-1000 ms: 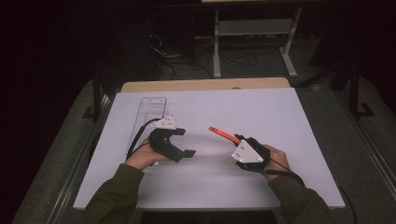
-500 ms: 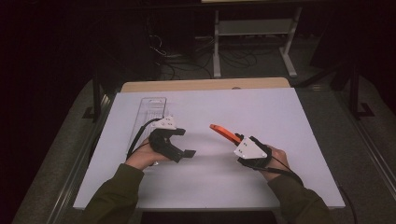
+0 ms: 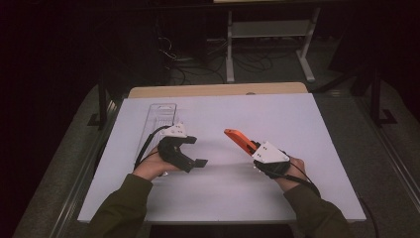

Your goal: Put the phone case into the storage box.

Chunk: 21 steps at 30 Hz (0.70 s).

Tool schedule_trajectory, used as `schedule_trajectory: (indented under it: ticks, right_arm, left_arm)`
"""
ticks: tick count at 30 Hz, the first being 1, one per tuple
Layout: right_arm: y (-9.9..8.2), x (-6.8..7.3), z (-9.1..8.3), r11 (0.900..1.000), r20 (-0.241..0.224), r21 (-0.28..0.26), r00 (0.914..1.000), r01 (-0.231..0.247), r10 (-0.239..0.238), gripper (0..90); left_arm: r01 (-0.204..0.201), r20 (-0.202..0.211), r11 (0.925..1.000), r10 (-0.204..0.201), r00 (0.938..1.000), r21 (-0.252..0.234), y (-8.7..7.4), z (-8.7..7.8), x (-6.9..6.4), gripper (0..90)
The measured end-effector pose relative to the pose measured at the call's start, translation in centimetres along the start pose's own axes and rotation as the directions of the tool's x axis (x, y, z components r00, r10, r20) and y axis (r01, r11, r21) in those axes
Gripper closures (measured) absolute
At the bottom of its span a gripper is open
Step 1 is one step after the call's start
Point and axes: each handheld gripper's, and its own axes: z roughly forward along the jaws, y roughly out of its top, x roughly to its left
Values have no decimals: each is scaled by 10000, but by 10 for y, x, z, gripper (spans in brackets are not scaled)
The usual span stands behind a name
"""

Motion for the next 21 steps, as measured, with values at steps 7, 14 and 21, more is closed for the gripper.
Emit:
schedule_trajectory:
  ticks: [7, 14, 21]
  right_arm:
    - [0, -3, -1, 9976, -191, 50, 9974, -692, 693, 786]
    - [-2, -9, 0, 9961, -374, 5, 9954, -886, 886, 786]
    - [-2, -12, -1, 9830, -647, 49, 9809, -1833, 1832, 786]
  left_arm:
    - [26, -13, 10000, -26, 10000, 6, 0, 0, 0, 15]
    - [48, -33, 10000, -48, 10000, -11, 0, 0, 0, 15]
    - [41, -40, 10000, -41, 10000, 0, 0, 0, 0, 15]
